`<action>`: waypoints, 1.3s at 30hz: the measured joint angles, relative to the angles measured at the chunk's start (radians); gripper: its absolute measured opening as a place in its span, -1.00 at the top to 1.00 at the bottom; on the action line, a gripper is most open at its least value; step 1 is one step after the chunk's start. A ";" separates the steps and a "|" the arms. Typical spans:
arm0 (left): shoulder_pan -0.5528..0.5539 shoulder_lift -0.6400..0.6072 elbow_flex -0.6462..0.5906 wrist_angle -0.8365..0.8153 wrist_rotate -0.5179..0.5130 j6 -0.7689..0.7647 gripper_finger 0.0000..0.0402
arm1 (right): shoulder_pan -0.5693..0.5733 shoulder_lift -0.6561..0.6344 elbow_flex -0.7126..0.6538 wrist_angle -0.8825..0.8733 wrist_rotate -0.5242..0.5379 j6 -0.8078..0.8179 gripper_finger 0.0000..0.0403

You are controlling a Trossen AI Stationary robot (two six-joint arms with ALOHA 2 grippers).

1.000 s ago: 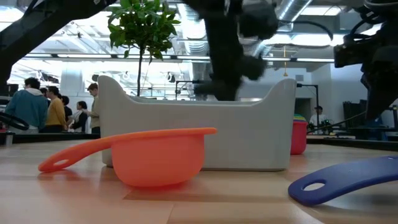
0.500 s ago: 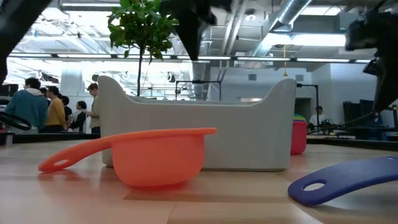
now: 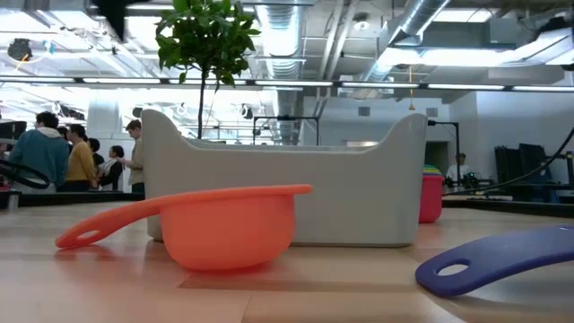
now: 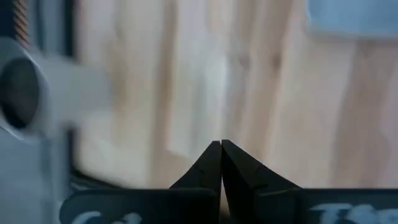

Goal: Nest measuring cups in basket
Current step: Stack the orange measuring cup on top of the light blue measuring cup

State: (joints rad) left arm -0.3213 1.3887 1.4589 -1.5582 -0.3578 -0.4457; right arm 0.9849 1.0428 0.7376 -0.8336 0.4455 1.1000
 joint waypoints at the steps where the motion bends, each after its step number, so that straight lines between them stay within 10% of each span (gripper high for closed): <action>1: -0.029 -0.048 -0.069 0.030 0.020 -0.069 1.00 | 0.025 0.000 0.000 0.009 0.006 0.029 0.91; 8: -0.264 -0.312 -0.553 0.471 0.064 -0.480 1.00 | 0.125 0.015 0.000 0.016 0.125 0.225 0.85; 16: -0.373 -0.255 -0.917 1.295 -0.071 -0.456 1.00 | 0.100 0.077 0.000 0.052 0.223 0.193 0.90; 28: -0.364 -0.022 -0.860 1.896 -0.186 0.047 1.00 | -0.082 0.277 0.000 0.769 0.259 -0.516 0.85; 33: -0.363 -0.012 -0.796 1.909 -0.155 0.180 1.00 | -0.189 0.358 0.015 1.144 0.077 -0.800 0.87; 39: -0.391 -0.017 -0.744 1.816 -0.144 0.280 1.00 | -0.304 0.510 0.263 0.923 -0.076 -0.873 0.89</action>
State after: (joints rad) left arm -0.7126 1.3712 0.7145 0.2579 -0.5019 -0.1659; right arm 0.6812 1.5532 1.0007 0.0895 0.3696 0.2272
